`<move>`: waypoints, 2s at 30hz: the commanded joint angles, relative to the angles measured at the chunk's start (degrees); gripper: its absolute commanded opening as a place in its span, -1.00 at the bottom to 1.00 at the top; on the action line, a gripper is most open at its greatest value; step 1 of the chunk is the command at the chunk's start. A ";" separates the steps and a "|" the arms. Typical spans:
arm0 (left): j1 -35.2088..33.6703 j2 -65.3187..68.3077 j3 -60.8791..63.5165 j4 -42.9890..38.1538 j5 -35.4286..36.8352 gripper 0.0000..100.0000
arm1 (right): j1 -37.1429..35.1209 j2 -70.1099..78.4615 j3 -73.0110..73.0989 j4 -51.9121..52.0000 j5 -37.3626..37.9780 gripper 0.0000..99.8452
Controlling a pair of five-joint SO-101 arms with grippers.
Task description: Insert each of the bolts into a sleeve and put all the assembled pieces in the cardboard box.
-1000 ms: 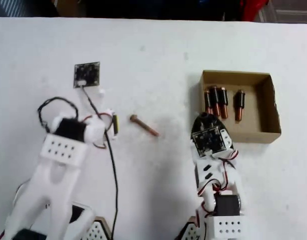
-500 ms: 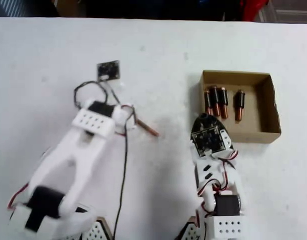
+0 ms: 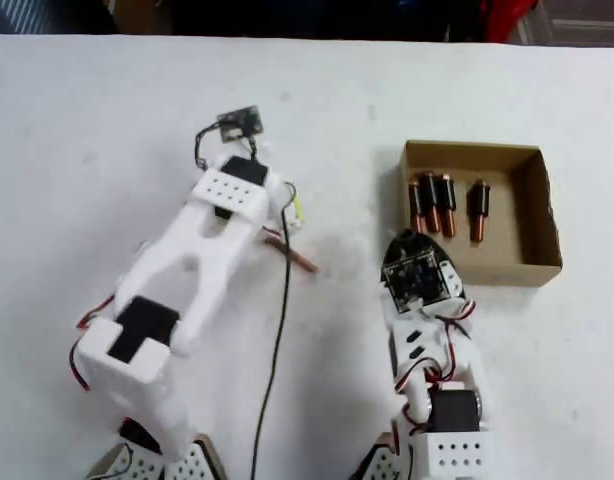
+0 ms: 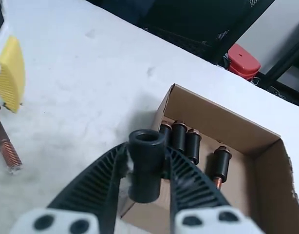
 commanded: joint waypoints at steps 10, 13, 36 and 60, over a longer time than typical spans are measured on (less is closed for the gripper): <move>0.57 5.76 -3.25 -1.23 17.67 -0.40 | 0.04 -0.57 0.44 0.22 -0.44 -0.97; 0.48 7.08 -3.52 -1.23 18.29 -0.40 | 0.04 -0.57 0.44 0.22 -0.44 -0.97; -2.07 13.93 -5.45 -6.95 18.20 -0.73 | 0.13 -0.57 0.44 0.22 -0.35 -0.97; -2.15 14.90 -6.59 -5.27 -5.36 -0.95 | -2.86 -0.75 0.44 2.68 -0.35 -0.96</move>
